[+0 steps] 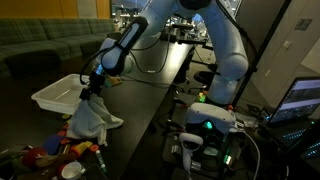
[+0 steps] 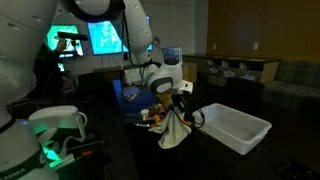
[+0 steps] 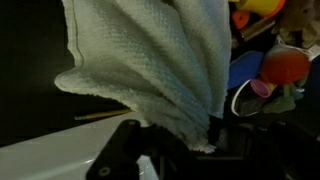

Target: Use the cloth to push the objects on the counter to the left, then put it in the box

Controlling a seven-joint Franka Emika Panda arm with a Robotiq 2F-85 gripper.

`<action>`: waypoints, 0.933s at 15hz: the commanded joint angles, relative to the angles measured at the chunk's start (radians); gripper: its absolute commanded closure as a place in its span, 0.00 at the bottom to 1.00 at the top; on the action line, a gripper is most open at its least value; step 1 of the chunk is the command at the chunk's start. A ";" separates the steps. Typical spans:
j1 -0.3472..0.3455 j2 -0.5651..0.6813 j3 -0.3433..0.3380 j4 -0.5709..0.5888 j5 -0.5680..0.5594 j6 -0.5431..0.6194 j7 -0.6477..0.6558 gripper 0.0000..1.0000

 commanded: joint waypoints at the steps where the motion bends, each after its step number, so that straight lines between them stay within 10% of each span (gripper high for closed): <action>1: -0.200 -0.113 0.117 -0.079 0.051 -0.155 -0.139 0.92; 9: -0.111 -0.325 -0.110 0.000 0.114 -0.518 -0.271 0.92; 14: 0.031 -0.316 -0.274 0.096 0.054 -0.489 -0.232 0.93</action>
